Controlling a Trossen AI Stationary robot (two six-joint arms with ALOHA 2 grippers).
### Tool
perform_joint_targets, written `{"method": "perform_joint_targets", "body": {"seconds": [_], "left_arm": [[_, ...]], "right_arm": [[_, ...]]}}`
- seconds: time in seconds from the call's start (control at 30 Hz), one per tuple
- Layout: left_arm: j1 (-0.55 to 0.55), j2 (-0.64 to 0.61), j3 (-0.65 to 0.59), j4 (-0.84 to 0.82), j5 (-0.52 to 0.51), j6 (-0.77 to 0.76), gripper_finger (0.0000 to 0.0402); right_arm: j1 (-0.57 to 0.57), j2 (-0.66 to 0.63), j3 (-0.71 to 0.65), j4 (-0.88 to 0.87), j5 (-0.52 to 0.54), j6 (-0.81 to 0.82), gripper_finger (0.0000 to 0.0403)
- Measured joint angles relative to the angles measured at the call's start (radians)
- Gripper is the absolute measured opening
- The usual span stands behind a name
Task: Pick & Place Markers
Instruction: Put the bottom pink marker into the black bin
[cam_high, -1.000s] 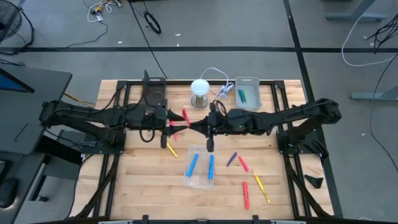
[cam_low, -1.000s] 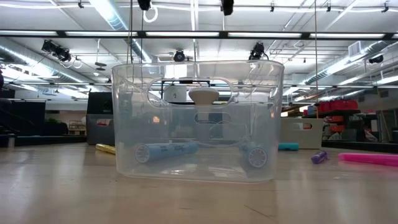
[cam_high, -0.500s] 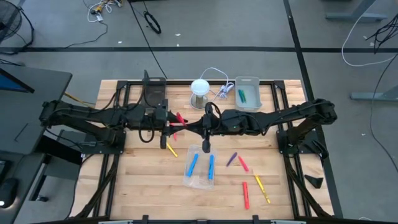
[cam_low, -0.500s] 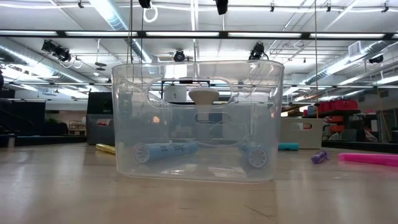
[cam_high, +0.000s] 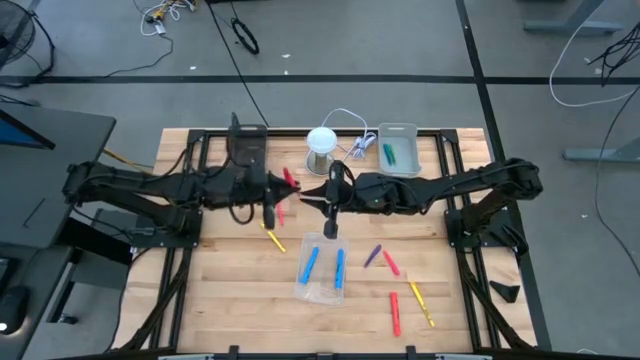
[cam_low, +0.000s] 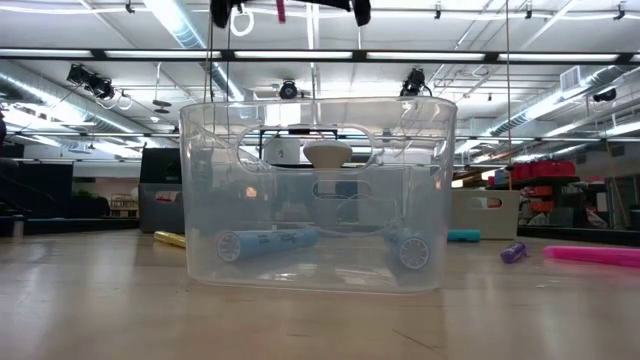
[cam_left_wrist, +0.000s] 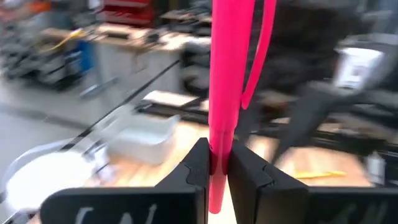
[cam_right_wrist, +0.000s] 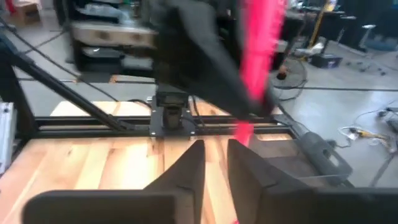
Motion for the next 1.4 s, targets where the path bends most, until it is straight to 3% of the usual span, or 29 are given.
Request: {"method": "perform_joint_targets", "body": {"seconds": [0.3,0.63,1.13,1.4], "left_arm": [[0.086,-0.025,-0.001,-0.272,-0.026,-0.220,0.0035],[0.166,-0.022,-0.001,-0.584,0.018,-0.486,0.0035],[0.280,-0.022,-0.001,-1.166,0.254,-0.881,0.0035],[0.353,-0.022,-0.001,-1.284,0.316,-0.945,0.0035]], "right_arm": [[0.001,-0.052,0.000,-0.148,0.024,0.029,0.0119],[0.001,-0.059,0.000,-0.226,0.023,0.055,0.0123],[0.000,-0.059,0.000,-0.233,0.024,0.000,0.0116],[0.000,-0.059,0.000,-0.230,0.024,-0.021,0.0116]]}}
